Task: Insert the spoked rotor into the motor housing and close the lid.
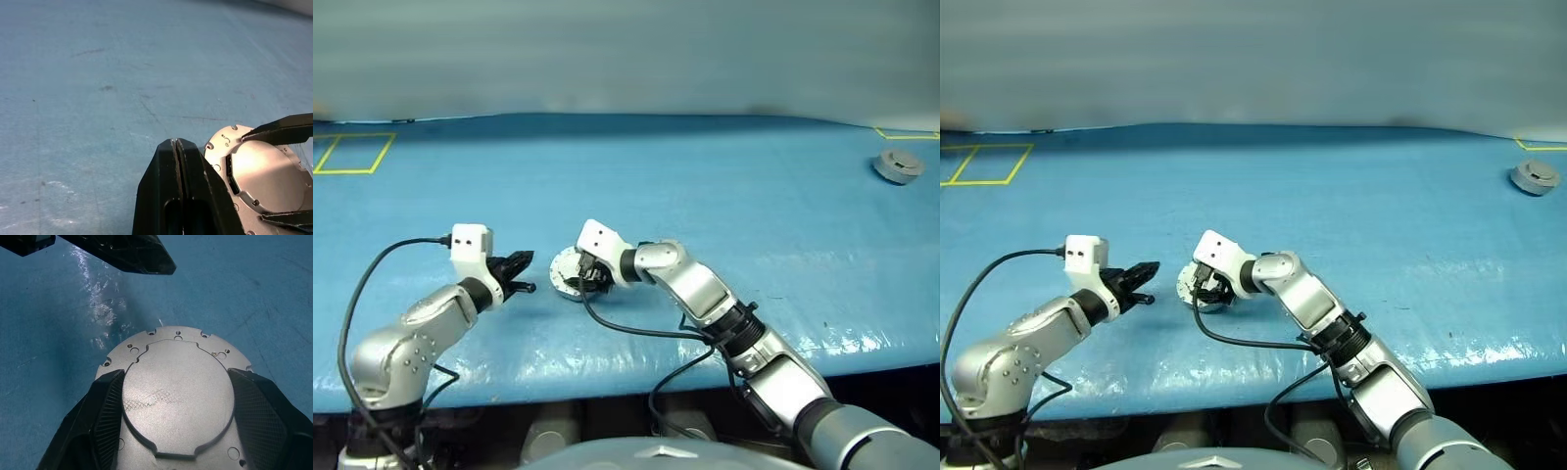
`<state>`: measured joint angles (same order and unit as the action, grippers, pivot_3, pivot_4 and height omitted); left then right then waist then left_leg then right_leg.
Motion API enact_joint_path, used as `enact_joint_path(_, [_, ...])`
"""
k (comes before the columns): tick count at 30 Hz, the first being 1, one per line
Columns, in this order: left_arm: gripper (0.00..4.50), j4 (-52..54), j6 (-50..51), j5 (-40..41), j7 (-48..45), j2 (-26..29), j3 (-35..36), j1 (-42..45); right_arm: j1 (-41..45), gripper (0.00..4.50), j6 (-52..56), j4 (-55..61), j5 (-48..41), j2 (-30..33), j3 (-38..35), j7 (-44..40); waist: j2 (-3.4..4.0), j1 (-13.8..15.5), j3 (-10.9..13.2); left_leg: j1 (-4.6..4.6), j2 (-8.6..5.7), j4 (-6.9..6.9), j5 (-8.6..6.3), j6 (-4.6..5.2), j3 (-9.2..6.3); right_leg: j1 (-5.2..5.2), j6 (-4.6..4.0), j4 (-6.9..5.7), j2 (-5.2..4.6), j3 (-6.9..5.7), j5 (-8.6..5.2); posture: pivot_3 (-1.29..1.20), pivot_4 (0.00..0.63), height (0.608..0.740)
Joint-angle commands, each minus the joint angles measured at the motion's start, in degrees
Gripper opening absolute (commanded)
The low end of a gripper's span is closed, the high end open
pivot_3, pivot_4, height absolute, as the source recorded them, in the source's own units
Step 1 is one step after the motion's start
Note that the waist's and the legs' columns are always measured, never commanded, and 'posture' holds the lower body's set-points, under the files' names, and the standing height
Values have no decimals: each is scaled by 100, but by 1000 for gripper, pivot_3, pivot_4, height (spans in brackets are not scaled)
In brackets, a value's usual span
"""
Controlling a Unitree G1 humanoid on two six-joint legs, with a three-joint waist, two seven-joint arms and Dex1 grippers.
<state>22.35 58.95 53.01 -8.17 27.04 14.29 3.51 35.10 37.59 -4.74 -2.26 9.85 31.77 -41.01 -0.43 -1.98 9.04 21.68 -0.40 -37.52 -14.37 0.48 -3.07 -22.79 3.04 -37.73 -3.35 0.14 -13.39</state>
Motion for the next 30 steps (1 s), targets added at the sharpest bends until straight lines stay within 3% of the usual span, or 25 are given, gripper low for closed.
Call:
enact_joint_path(1, [42, -213, 505, 945, 3, -208, 418, 244, -125, 3025, 227, -392, 205, 71, 91, 76, -1, -10, 0, 0, 0, 3, 0, -1, 0, 0, 2, 3, -1, 1, 2, 0, 150, 740])
enact_joint_path(5, [42, -393, 732, 1264, 54, -259, 445, 333, -120, 3025, 218, -408, 217, 45, 82, 83, -3, -13, -1, 0, -5, 29, 13, -22, -1, 11, 18, 2, -3, 6, 12, 0, 150, 740])
enact_joint_path(10, [42, -399, 593, 938, 29, -190, 267, 297, -122, 3025, 226, -405, 220, 35, 71, 91, -3, -10, -1, 0, -5, 43, 25, -43, -12, 6, -24, 1, -2, 2, -12, 0, 150, 740])
enact_joint_path(30, [42, -453, 280, -13, -160, -301, -107, 154, -197, 3025, 309, -337, 215, 47, 65, 112, -4, -7, 0, 0, -2, 50, 30, -53, -21, -8, -30, 4, -5, -4, -16, 0, 150, 740])
